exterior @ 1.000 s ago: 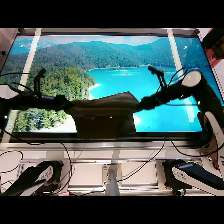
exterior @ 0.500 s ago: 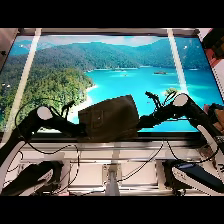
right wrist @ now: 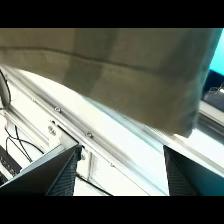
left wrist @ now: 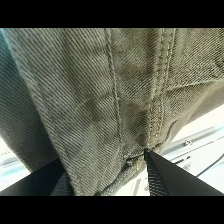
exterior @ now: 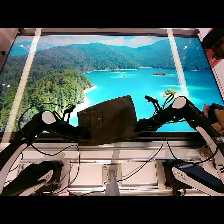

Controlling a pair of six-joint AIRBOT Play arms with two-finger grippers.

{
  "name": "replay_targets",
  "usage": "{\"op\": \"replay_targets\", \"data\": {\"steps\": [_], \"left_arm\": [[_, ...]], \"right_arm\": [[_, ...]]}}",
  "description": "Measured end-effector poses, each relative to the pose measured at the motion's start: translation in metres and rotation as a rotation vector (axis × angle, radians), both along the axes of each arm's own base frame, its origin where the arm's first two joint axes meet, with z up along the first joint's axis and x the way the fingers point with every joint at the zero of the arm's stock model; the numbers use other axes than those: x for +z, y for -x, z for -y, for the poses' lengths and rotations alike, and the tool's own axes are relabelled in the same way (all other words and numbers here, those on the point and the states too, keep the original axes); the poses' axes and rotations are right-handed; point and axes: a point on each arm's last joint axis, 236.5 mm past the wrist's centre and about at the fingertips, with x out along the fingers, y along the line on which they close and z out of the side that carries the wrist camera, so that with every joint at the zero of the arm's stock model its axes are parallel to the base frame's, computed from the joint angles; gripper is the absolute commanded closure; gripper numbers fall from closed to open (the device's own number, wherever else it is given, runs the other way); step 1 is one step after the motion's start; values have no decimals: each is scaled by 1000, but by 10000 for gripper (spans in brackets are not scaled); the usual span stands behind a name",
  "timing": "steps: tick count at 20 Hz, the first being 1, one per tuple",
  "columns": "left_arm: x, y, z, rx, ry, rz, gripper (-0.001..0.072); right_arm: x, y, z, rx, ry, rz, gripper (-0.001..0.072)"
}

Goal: Fold the clothes and pants, and hang the long-sleeved shirts on hangers.

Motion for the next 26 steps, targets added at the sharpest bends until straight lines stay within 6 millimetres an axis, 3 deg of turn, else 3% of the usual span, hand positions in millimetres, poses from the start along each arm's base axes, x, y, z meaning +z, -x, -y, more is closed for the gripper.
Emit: {"op": "replay_targets", "data": {"steps": [4, 8, 9, 10, 11, 13, 16, 17, 19, 20, 22, 26], "left_arm": [[5, -5, -2, 14, 0, 9, 208], [29, -37, -25, 129, 14, 87, 208], [38, -47, -35, 166, 18, 118, 209], [48, -56, -47, 206, 20, 155, 209], [57, -64, -59, 245, 20, 192, 210], [75, -76, -85, 332, 11, 273, 211], [99, -85, -120, 451, -16, 380, 219], [105, -86, -130, 482, -27, 410, 219], [114, -86, -141, 520, -43, 454, 219], [117, -86, -145, 529, -49, 469, 219], [121, -86, -149, 540, -57, 488, 219], [123, -86, -153, 552, -62, 501, 219]], "right_arm": [[17, -5, 0, 38, -6, 16, 158], [43, -41, 14, 81, 72, 166, 161], [49, -53, 21, 87, 110, 218, 289], [55, -68, 31, 90, 161, 281, 551], [59, -85, 42, 86, 217, 348, 626], [67, -121, 70, 49, 326, 477, 689], [65, -153, 113, -39, 388, 521, 688], [59, -156, 119, -60, 357, 494, 665], [46, -153, 117, -104, 213, 401, 224], [40, -152, 111, -132, 129, 358, 117], [26, -150, 97, -171, -1, 278, 109], [-17, -137, 68, -178, -92, 147, 109]]}}
